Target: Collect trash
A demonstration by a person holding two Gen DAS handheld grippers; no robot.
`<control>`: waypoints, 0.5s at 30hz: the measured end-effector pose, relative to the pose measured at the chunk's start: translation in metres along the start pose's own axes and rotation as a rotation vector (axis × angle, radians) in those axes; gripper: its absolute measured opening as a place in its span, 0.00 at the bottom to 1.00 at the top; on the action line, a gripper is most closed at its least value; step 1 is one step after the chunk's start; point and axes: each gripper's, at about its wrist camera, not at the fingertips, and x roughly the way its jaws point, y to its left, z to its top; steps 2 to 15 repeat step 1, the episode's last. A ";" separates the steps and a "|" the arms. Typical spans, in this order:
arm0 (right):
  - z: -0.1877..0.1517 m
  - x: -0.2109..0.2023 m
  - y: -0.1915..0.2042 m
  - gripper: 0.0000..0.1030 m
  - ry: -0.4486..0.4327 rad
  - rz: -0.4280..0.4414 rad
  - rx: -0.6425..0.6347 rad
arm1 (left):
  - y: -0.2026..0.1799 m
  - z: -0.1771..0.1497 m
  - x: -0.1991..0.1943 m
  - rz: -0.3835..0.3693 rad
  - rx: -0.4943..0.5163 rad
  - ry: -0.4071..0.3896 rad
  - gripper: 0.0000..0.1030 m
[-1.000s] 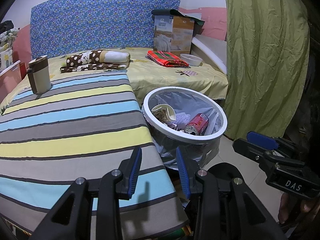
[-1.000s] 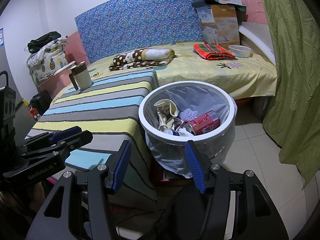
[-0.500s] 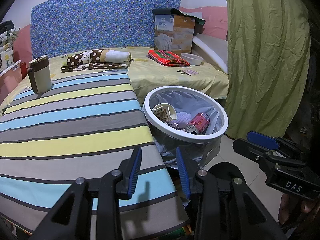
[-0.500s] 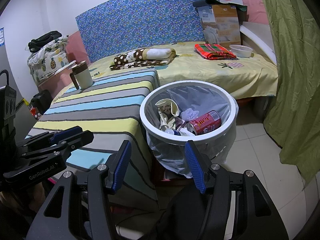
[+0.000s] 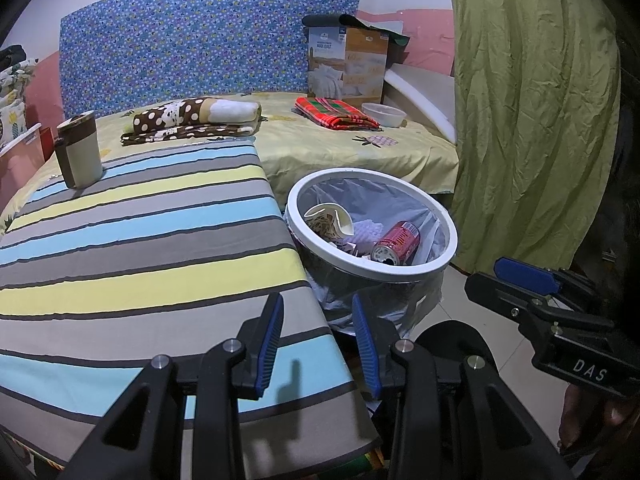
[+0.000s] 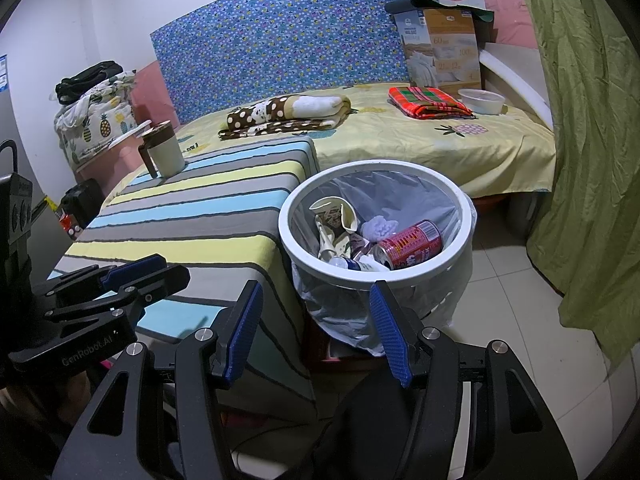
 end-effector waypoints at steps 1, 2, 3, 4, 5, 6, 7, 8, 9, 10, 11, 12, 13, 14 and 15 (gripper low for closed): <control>0.000 0.000 0.000 0.56 0.001 0.000 0.000 | 0.000 0.000 0.000 0.000 -0.001 0.001 0.36; 0.000 0.000 0.000 0.56 0.001 0.000 0.000 | 0.000 0.000 0.000 0.000 -0.001 0.001 0.36; 0.000 0.000 0.000 0.56 0.001 0.000 0.000 | 0.000 0.000 0.000 0.000 -0.001 0.001 0.36; 0.000 0.000 0.000 0.56 0.001 0.000 0.000 | 0.000 0.000 0.000 0.000 -0.001 0.001 0.36; 0.000 0.000 0.000 0.56 0.001 0.000 0.000 | 0.000 0.000 0.000 0.000 -0.001 0.001 0.36; 0.000 0.000 0.000 0.56 0.001 0.000 0.000 | 0.000 0.000 0.000 0.000 -0.001 0.001 0.36; 0.000 0.000 0.000 0.56 0.001 0.000 0.000 | 0.000 0.000 0.000 0.000 -0.001 0.001 0.36; 0.000 0.000 0.000 0.56 0.001 0.000 0.000 | 0.000 0.000 0.000 0.000 -0.001 0.001 0.36; 0.000 0.000 0.000 0.56 0.001 0.000 0.000 | 0.000 0.000 0.000 0.000 -0.001 0.001 0.36; 0.000 0.000 0.000 0.56 0.001 0.000 0.000 | 0.000 0.000 0.000 0.000 -0.001 0.001 0.36; 0.000 0.000 0.000 0.56 0.001 0.000 0.000 | 0.000 0.000 0.000 0.000 -0.001 0.001 0.36; 0.000 0.000 0.000 0.56 0.001 0.000 0.000 | 0.000 0.000 0.000 0.000 -0.001 0.001 0.36; 0.000 0.000 0.000 0.56 0.001 0.000 0.000 | 0.000 0.000 0.000 0.000 -0.001 0.001 0.36; 0.000 0.000 0.000 0.56 0.001 0.000 0.000 | 0.000 0.000 0.000 0.000 -0.001 0.001 0.36; 0.000 0.000 0.000 0.56 0.001 0.000 0.000 | 0.000 0.000 0.000 0.000 -0.001 0.001 0.36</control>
